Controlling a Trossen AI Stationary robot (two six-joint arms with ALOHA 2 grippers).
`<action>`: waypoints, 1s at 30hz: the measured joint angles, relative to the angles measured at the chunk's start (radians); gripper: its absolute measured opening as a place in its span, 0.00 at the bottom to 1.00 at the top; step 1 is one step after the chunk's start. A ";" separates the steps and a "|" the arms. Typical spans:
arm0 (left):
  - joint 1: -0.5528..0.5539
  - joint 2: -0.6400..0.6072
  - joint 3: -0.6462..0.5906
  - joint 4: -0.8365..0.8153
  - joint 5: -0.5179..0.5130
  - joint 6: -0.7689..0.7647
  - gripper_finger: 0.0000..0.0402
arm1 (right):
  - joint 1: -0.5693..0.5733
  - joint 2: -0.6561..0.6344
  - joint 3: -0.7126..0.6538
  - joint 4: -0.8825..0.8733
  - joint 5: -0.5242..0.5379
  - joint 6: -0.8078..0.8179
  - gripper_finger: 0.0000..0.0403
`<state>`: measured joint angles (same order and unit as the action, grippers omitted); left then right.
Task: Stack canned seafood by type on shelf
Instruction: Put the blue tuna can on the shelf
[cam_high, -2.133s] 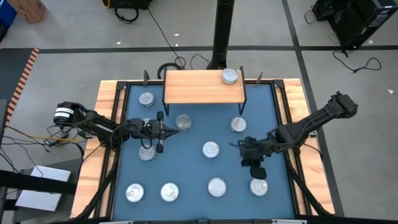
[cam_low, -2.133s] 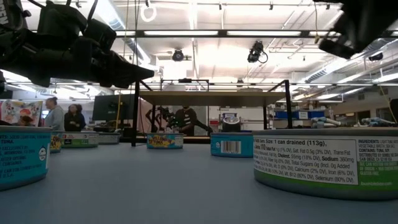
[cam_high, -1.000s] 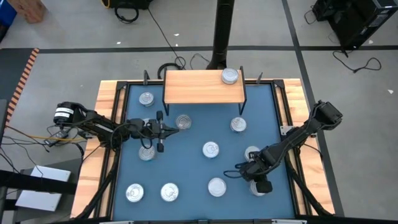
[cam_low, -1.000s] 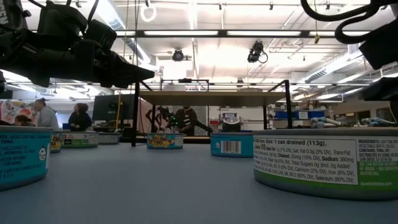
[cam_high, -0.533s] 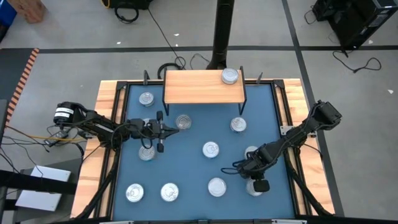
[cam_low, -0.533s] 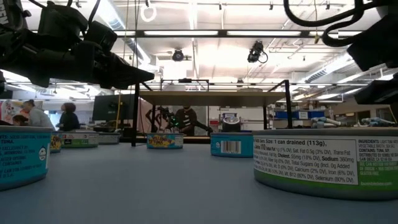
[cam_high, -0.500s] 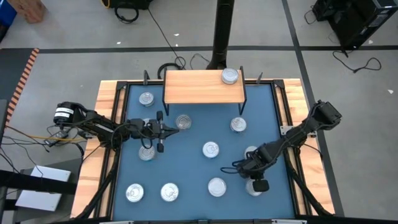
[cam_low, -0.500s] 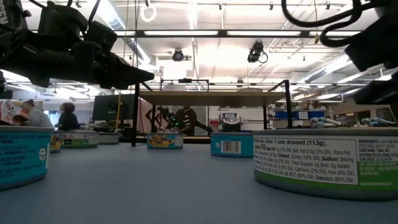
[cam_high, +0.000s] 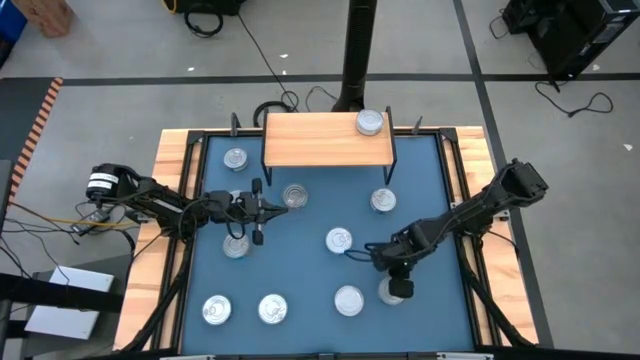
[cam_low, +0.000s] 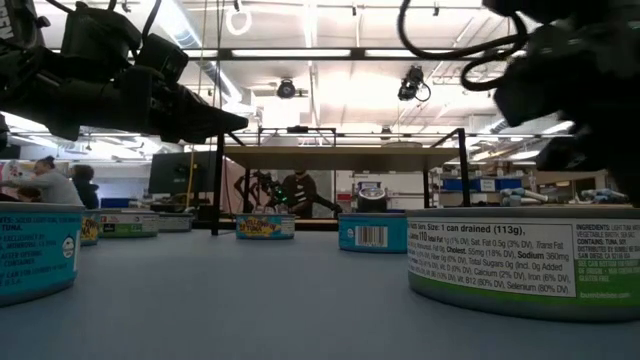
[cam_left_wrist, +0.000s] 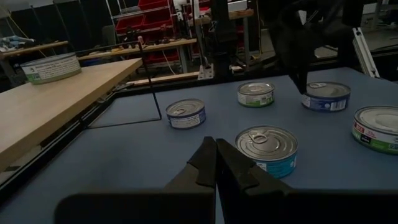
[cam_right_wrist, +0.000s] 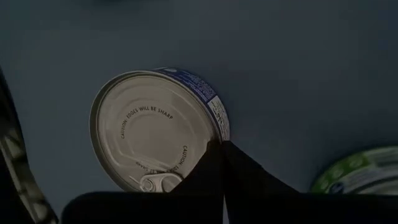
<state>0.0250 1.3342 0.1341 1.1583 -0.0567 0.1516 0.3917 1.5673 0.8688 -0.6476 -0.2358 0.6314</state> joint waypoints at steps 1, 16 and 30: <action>0.000 0.000 0.000 0.000 0.000 0.000 0.01 | -0.009 0.000 0.000 0.010 0.013 0.015 0.01; 0.000 0.000 0.000 -0.006 0.000 0.000 0.01 | -0.114 0.000 -0.001 0.083 0.331 0.280 0.00; 0.000 0.000 0.000 -0.005 0.000 0.000 0.01 | -0.145 0.002 0.004 0.082 0.350 0.129 0.19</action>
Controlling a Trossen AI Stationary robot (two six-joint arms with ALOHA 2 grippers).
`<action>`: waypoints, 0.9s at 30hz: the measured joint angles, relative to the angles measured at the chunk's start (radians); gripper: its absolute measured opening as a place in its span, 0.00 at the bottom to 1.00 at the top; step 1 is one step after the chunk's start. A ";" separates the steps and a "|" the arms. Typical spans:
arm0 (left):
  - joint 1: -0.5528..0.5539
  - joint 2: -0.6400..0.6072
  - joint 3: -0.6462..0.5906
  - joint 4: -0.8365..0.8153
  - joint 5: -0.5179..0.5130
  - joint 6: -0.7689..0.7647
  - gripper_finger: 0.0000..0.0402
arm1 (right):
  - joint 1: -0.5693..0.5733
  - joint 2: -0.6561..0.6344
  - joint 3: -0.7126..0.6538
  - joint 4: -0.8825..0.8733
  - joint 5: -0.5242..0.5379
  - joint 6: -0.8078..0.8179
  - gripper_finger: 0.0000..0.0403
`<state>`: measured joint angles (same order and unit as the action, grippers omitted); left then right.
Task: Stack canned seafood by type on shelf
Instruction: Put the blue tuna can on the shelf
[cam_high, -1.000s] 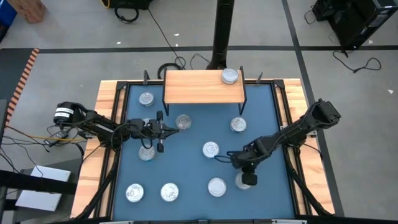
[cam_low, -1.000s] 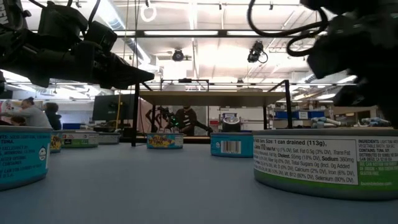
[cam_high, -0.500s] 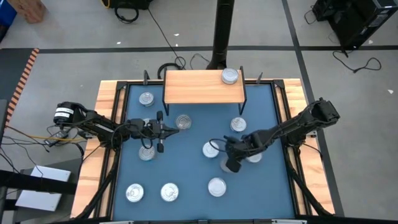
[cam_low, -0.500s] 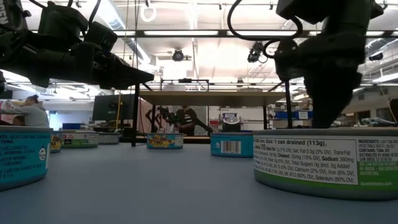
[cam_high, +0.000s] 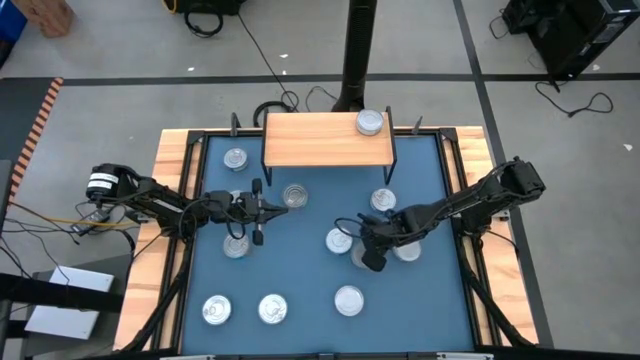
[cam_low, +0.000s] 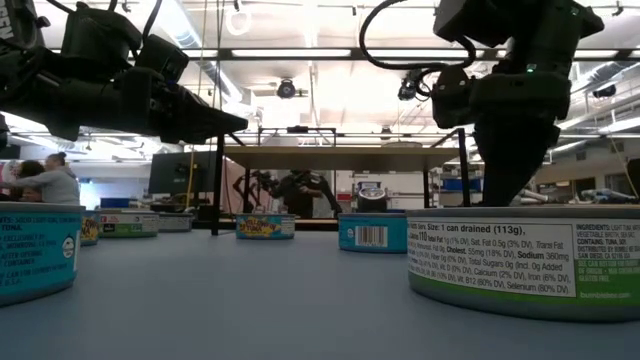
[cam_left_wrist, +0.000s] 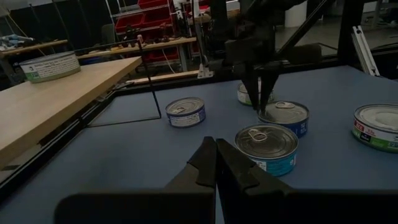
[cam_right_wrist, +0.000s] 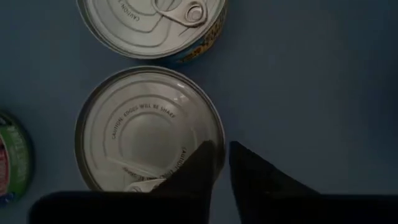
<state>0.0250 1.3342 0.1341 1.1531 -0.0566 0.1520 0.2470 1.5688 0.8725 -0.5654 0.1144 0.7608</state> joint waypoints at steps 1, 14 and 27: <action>0.000 0.000 0.000 0.000 0.000 0.000 0.01 | 0.000 0.000 0.010 -0.016 0.000 -0.021 0.22; 0.000 0.000 0.000 0.000 0.000 0.000 0.01 | 0.198 0.006 0.152 -0.037 0.161 -0.407 0.48; 0.000 0.000 0.000 -0.004 0.000 0.000 0.01 | 0.326 0.180 0.153 -0.034 0.306 -0.536 0.42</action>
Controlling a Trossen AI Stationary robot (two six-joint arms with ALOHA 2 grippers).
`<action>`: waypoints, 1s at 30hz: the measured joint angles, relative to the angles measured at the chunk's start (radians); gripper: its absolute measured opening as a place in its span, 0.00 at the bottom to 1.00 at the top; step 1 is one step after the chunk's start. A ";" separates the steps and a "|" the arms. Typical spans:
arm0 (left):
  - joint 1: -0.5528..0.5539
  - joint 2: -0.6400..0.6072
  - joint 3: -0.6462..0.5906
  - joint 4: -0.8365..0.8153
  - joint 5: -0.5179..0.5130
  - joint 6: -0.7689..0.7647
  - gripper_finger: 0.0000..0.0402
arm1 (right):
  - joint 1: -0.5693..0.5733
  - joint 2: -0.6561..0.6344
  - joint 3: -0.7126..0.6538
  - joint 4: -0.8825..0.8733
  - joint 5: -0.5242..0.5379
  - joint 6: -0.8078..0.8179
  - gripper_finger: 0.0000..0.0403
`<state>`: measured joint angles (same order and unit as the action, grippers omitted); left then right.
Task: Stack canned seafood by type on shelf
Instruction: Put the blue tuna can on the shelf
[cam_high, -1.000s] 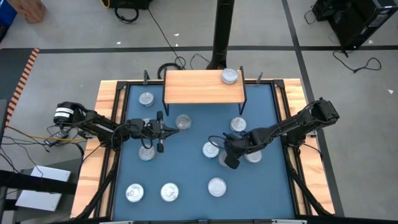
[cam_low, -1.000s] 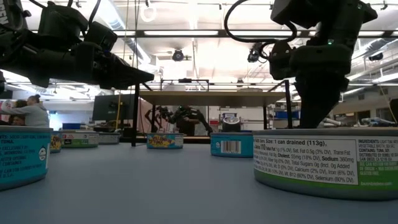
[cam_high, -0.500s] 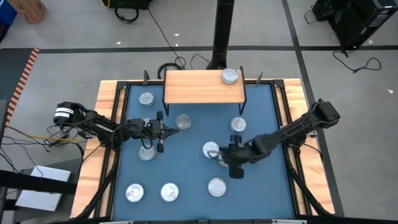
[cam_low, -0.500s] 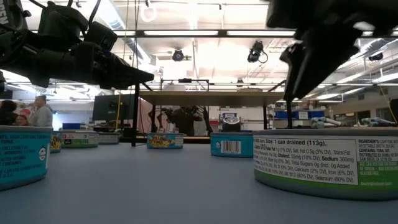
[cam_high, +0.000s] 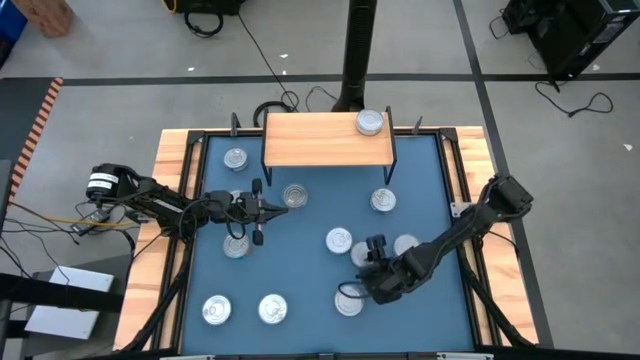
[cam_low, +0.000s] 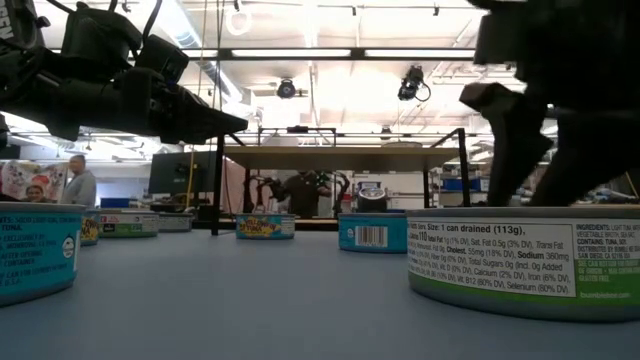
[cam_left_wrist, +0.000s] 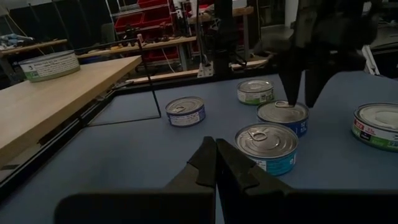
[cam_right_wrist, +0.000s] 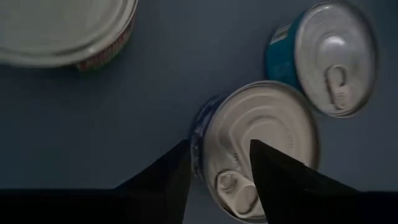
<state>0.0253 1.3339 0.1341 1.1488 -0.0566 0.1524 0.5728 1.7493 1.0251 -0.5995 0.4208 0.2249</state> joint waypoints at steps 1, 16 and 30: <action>0.000 0.000 0.000 0.000 0.000 0.000 0.01 | 0.002 0.011 0.000 0.000 0.002 0.000 0.41; 0.000 0.000 0.000 -0.001 0.000 -0.005 0.01 | 0.006 0.046 0.004 -0.022 0.070 -0.018 0.07; 0.000 0.000 0.000 0.000 0.000 -0.005 0.01 | -0.058 -0.066 0.022 -0.036 -0.053 0.078 0.01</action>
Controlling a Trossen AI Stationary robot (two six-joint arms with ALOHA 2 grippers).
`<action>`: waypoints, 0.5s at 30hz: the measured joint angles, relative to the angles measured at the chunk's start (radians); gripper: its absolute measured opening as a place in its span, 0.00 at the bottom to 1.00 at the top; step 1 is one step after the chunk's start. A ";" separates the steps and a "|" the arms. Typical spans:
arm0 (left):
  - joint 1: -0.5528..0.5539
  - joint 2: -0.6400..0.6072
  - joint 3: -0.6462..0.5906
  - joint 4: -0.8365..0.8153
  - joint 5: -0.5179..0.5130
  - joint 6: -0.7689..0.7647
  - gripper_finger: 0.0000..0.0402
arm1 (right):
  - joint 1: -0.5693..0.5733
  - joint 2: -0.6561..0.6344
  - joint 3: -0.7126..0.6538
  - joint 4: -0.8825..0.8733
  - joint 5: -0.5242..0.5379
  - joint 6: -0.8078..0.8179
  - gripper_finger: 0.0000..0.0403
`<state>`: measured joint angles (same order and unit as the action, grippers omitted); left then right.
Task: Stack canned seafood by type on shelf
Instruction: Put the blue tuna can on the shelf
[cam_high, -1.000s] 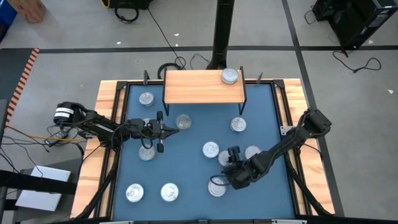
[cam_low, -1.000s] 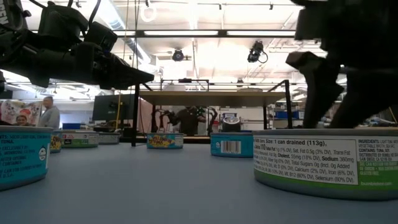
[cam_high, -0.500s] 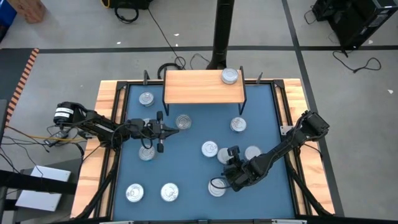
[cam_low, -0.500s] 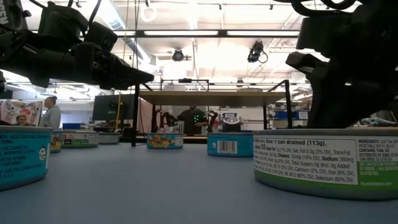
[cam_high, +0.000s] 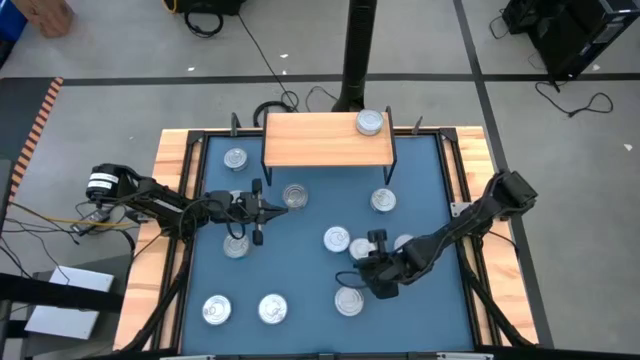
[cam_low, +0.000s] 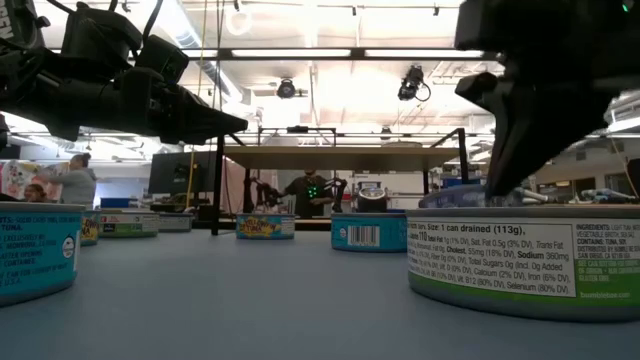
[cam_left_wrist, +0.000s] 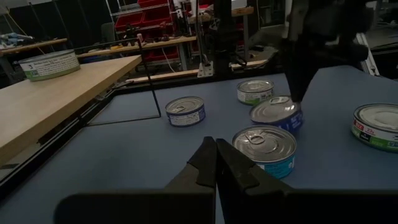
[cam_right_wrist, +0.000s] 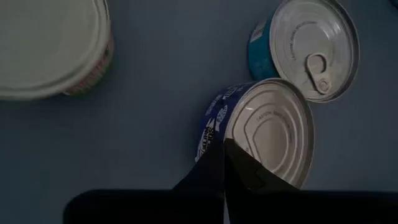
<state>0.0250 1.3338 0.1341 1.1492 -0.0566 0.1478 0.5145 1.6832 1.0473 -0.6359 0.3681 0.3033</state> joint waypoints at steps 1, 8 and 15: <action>0.000 0.000 0.000 0.000 0.000 0.000 0.01 | -0.008 -0.014 0.000 0.001 -0.021 0.013 0.00; 0.000 0.000 0.000 0.000 0.000 0.000 0.01 | -0.091 -0.102 0.000 0.035 -0.175 0.151 0.00; 0.000 0.000 0.000 0.000 0.000 0.000 0.01 | -0.177 -0.112 -0.028 0.182 -0.390 0.251 0.00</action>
<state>0.0254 1.3341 0.1341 1.1488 -0.0566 0.1482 0.3379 1.5708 1.0195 -0.4542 -0.0219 0.5541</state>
